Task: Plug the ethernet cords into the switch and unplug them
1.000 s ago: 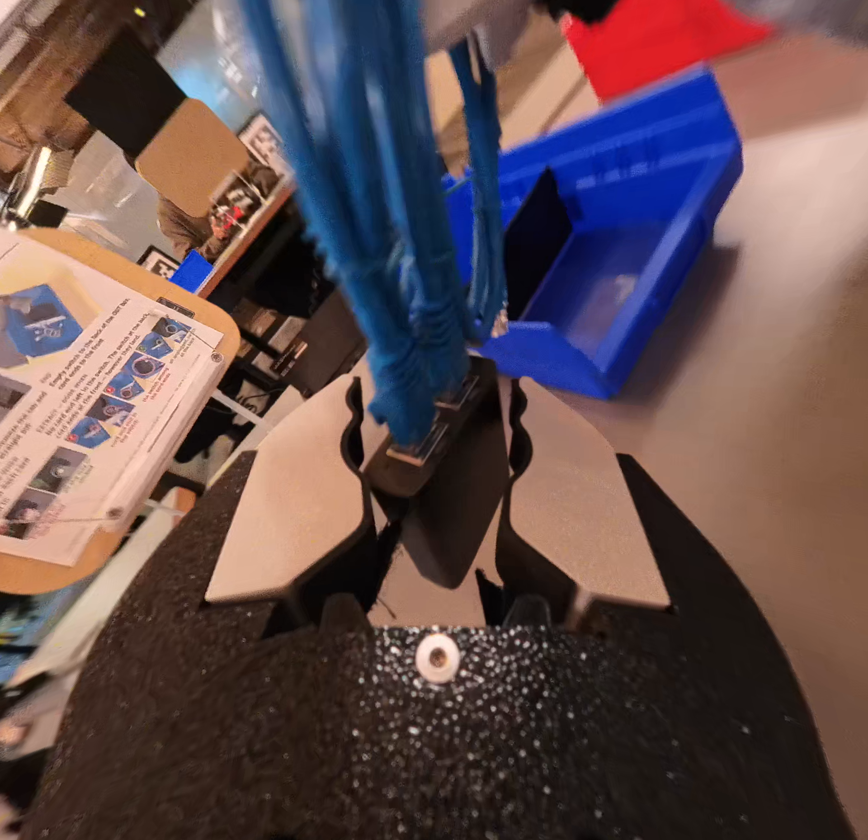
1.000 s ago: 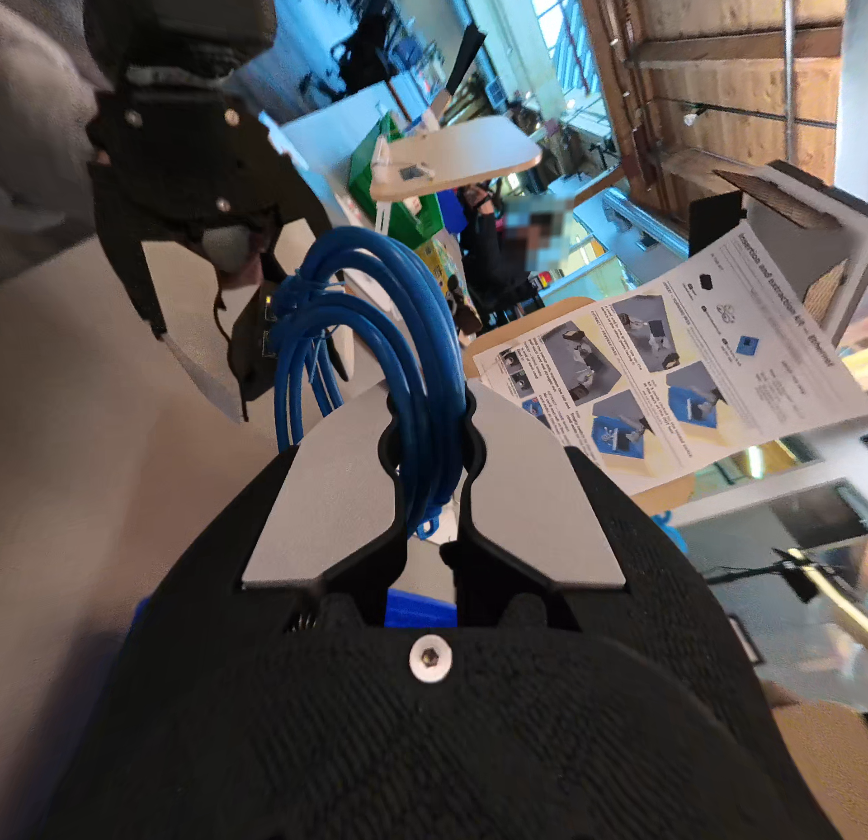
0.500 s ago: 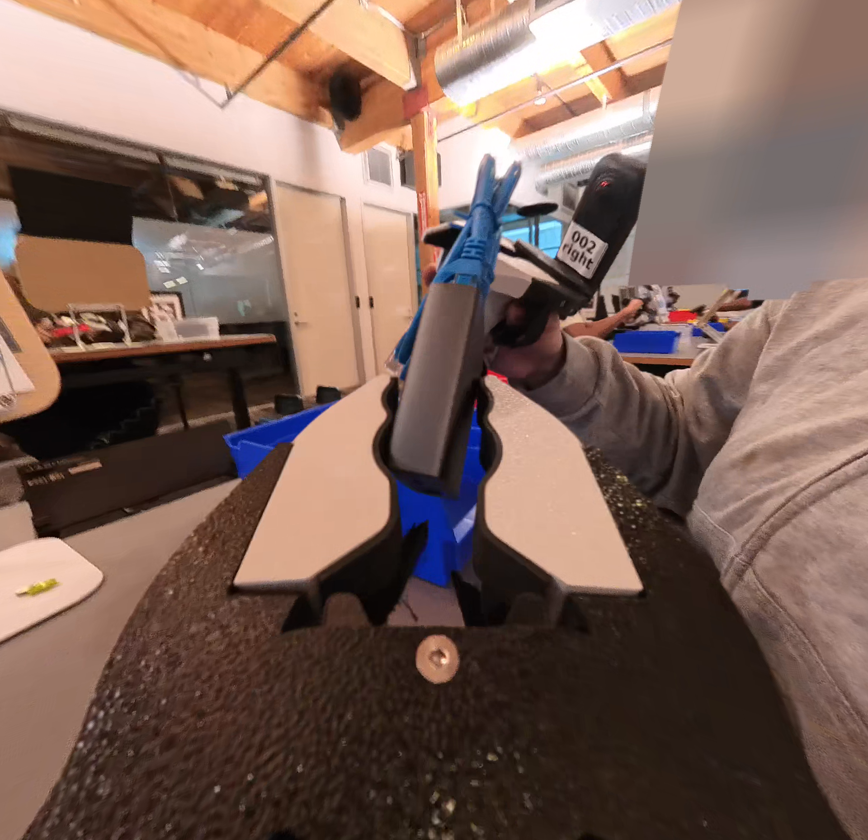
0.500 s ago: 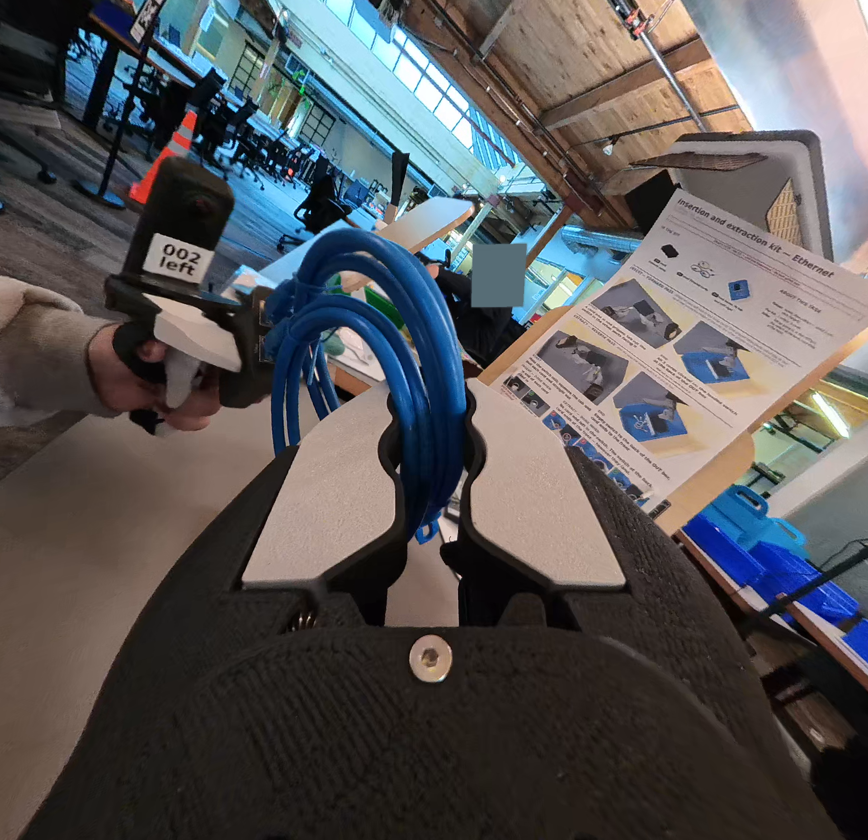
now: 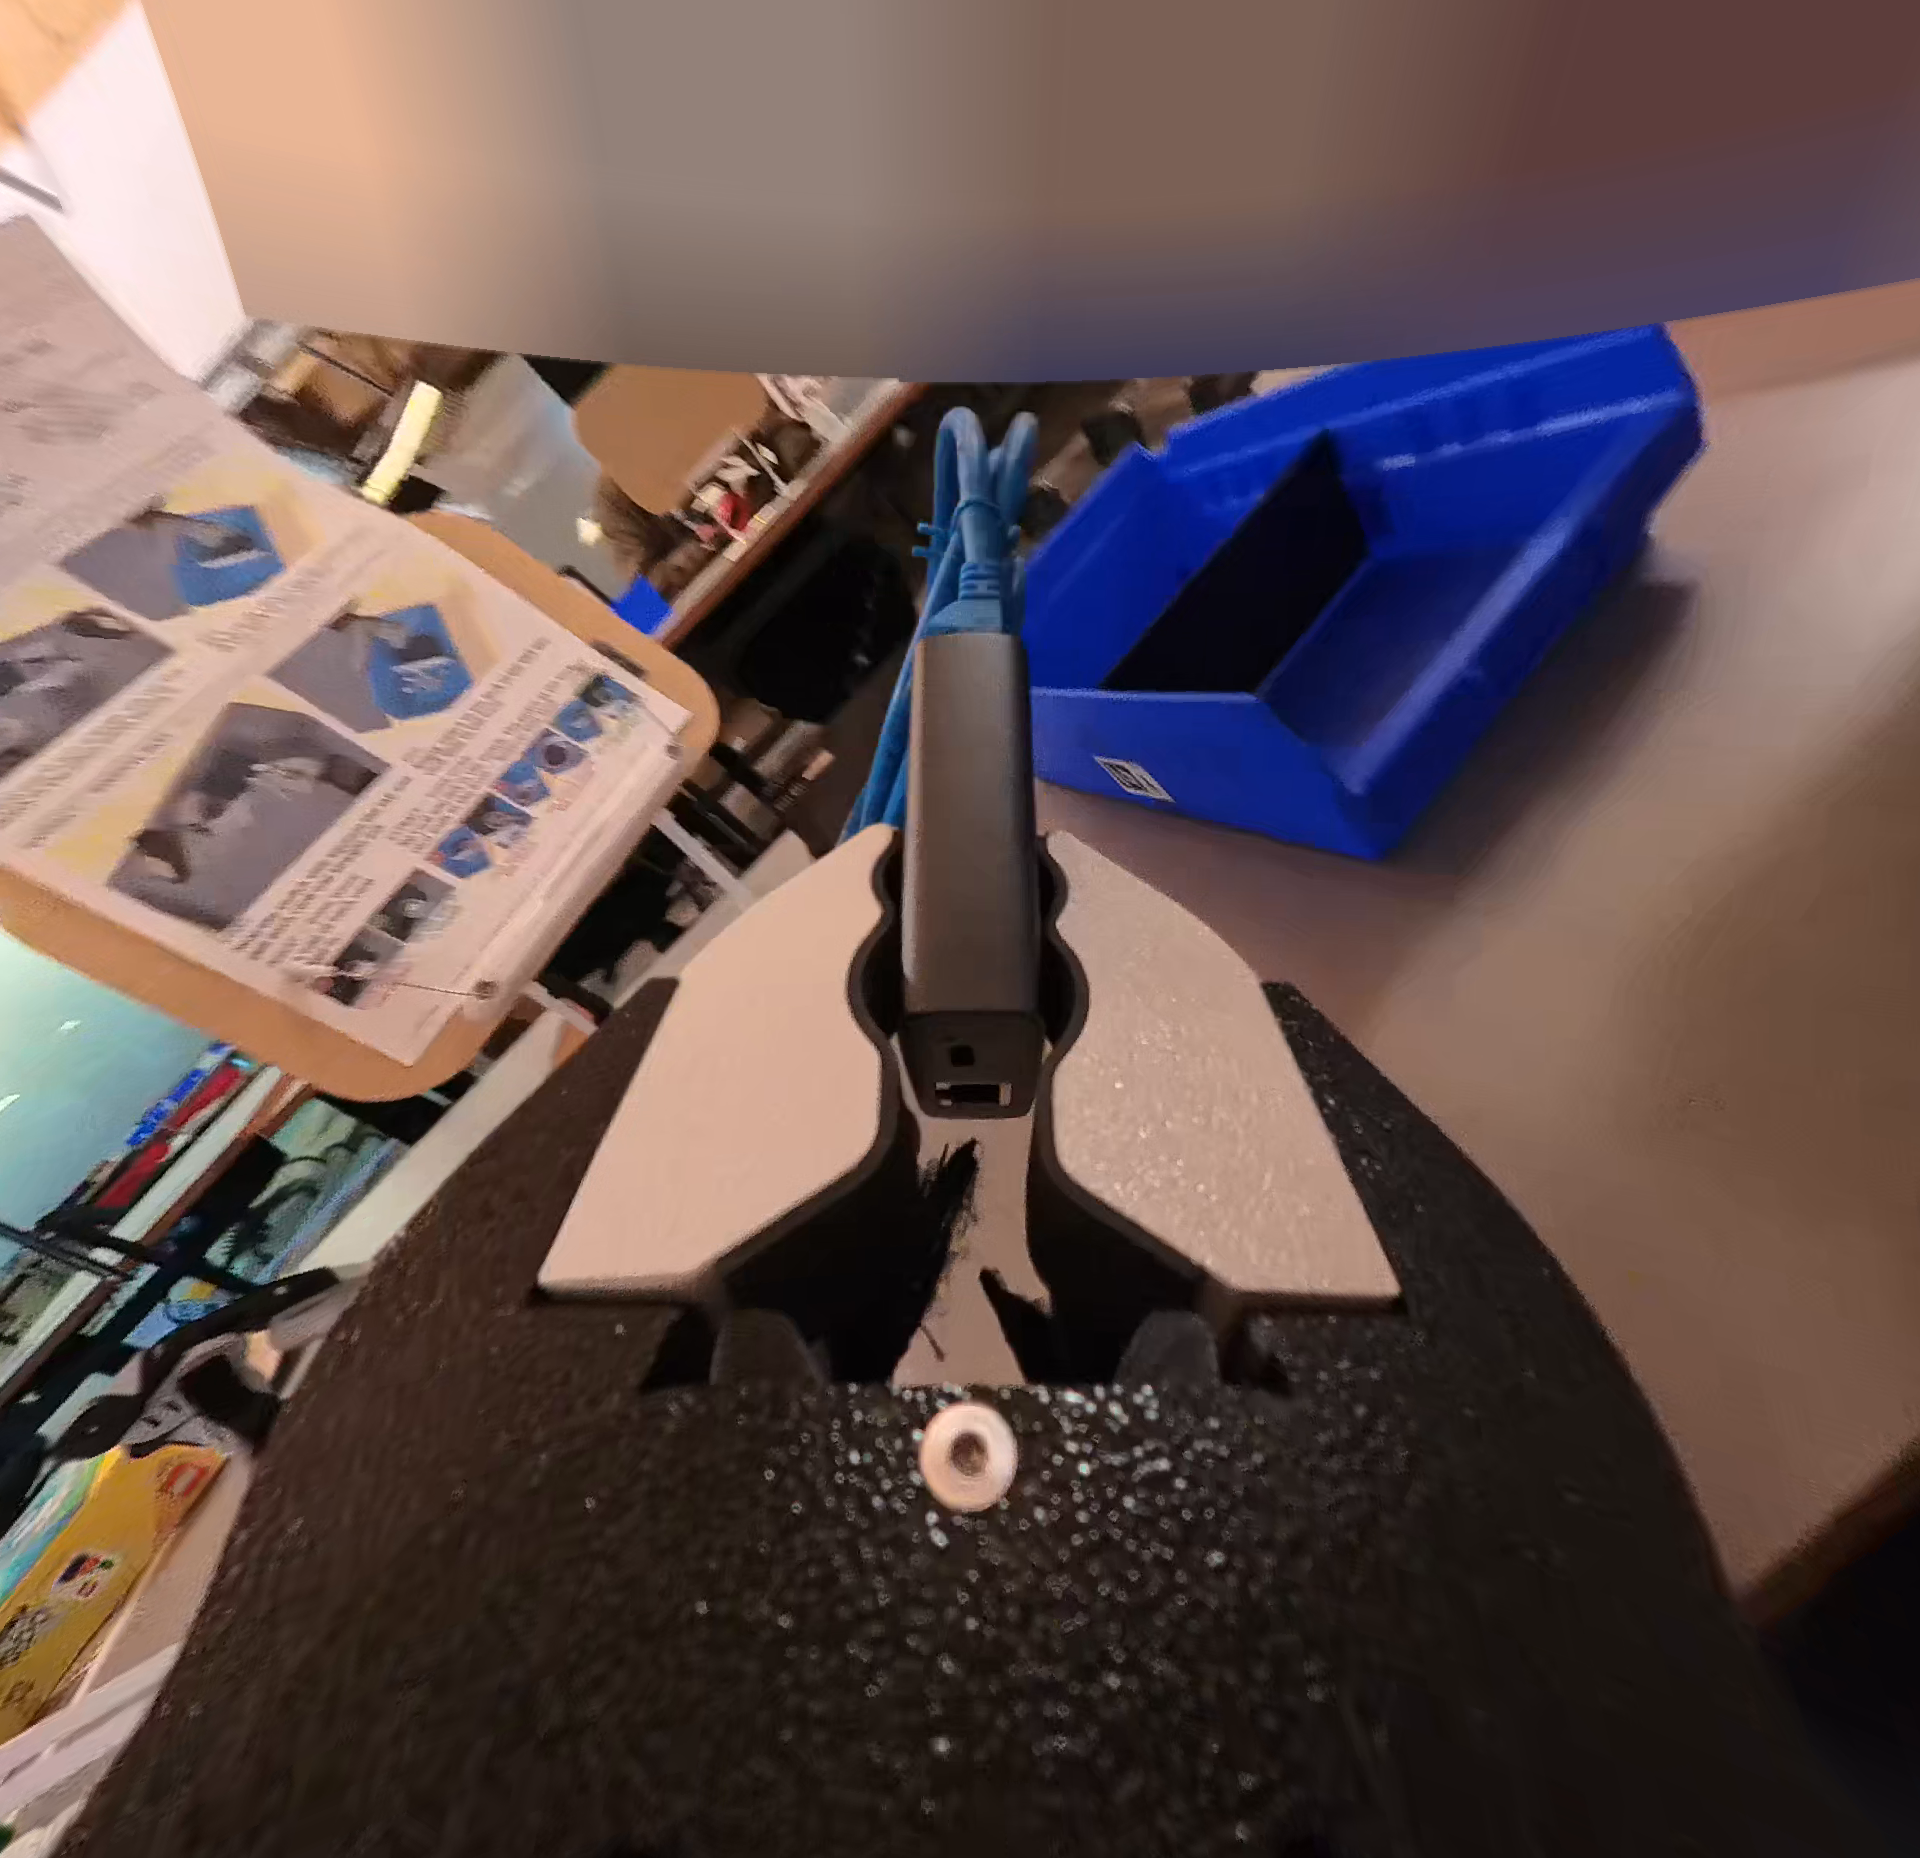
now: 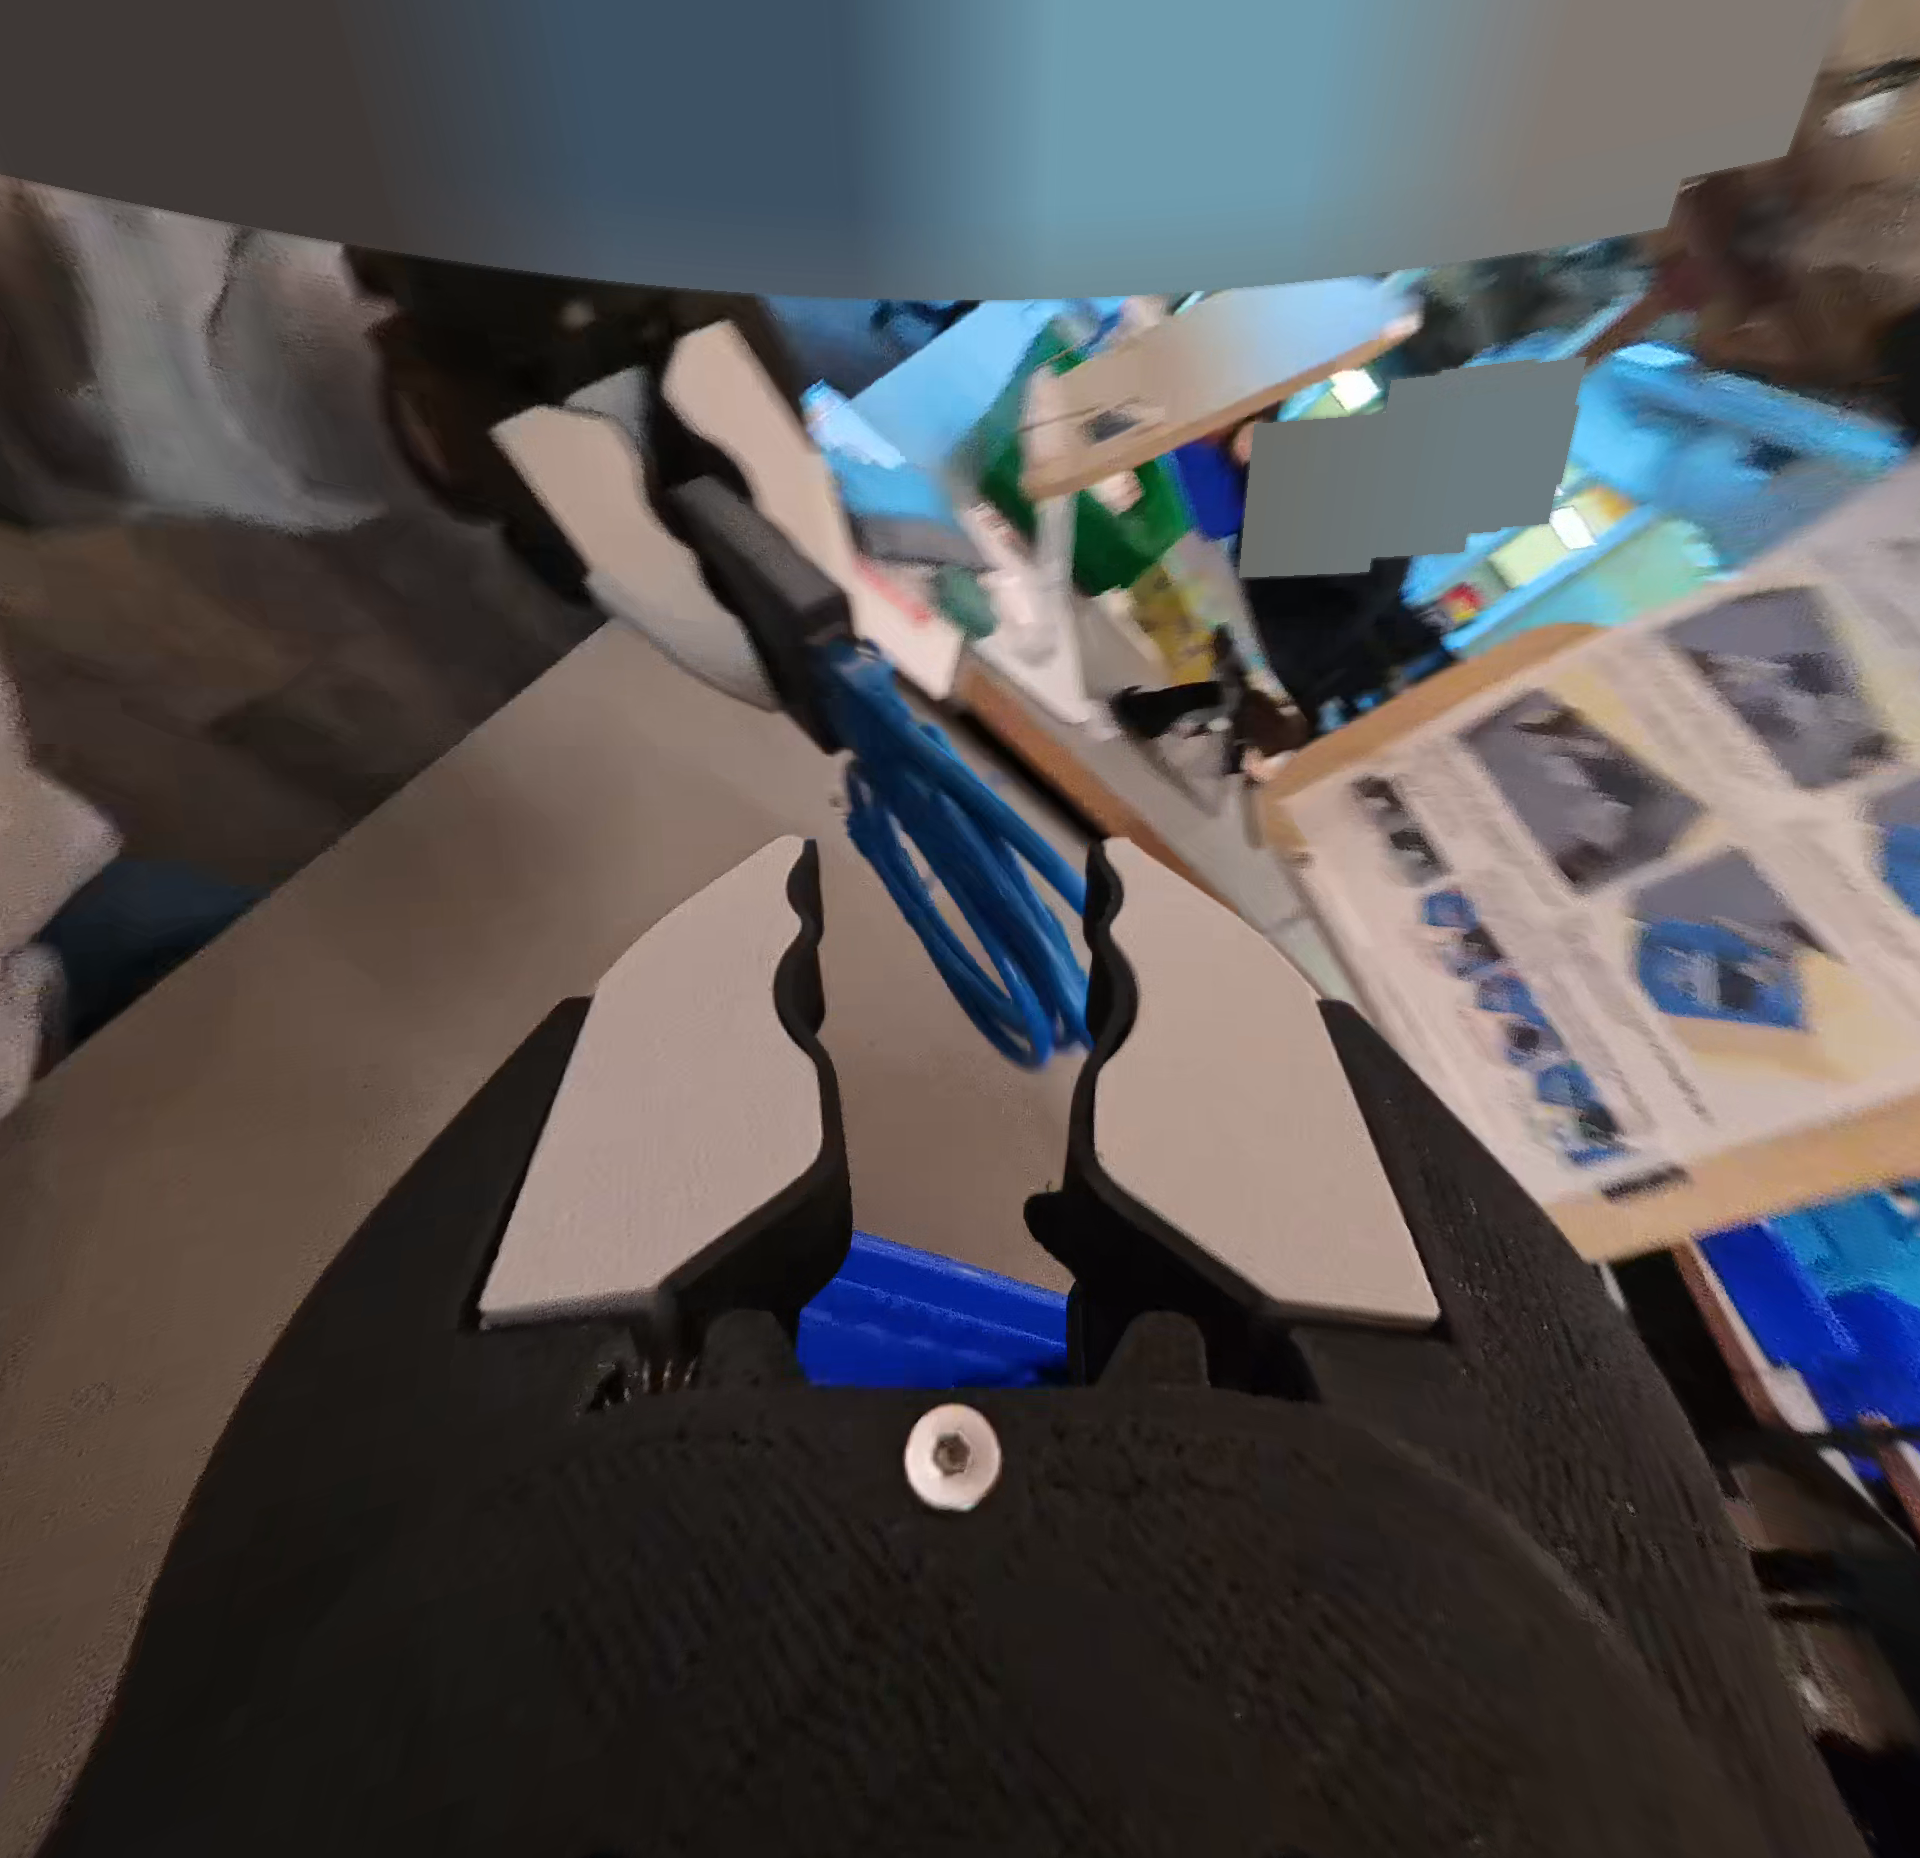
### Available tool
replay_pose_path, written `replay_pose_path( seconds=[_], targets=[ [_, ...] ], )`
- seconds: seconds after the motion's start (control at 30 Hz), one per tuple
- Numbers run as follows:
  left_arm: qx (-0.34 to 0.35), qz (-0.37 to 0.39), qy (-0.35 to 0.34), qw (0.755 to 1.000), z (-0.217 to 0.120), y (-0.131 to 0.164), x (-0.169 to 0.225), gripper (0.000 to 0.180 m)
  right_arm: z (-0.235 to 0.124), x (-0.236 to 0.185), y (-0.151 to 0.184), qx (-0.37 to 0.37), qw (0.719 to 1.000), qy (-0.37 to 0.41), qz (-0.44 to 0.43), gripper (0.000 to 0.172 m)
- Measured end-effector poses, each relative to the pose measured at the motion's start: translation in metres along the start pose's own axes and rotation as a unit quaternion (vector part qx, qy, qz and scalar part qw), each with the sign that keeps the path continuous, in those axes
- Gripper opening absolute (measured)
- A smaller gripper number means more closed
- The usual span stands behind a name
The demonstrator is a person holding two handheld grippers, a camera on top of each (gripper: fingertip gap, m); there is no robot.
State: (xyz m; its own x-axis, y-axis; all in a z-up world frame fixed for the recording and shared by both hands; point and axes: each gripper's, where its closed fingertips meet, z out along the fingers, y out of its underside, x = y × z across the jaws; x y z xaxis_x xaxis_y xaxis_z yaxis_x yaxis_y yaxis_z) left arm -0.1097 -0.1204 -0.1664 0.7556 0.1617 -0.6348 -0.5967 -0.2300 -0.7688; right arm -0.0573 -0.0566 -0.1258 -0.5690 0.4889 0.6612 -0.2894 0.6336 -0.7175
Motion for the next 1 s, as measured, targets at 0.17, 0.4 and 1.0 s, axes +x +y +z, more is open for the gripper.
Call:
replay_pose_path(
  seconds=[0.17, 0.4, 1.0],
  targets=[
    [-0.078, 0.009, 0.054, 0.995, -0.002, 0.012, 0.032, 0.021, 0.043, -0.052, 0.013, -0.070, 0.993, -0.067, -0.066, 0.038],
    [-0.116, 0.000, 0.115, 0.987, -0.011, 0.016, 0.064, 0.021, 0.054, -0.083, 0.021, -0.103, 0.984, -0.125, -0.071, 0.025],
    [-0.081, -0.055, 0.160, 0.982, -0.011, 0.002, 0.085, 0.021, 0.040, -0.094, 0.026, -0.157, 0.974, -0.134, -0.096, 0.013]
  ],
)
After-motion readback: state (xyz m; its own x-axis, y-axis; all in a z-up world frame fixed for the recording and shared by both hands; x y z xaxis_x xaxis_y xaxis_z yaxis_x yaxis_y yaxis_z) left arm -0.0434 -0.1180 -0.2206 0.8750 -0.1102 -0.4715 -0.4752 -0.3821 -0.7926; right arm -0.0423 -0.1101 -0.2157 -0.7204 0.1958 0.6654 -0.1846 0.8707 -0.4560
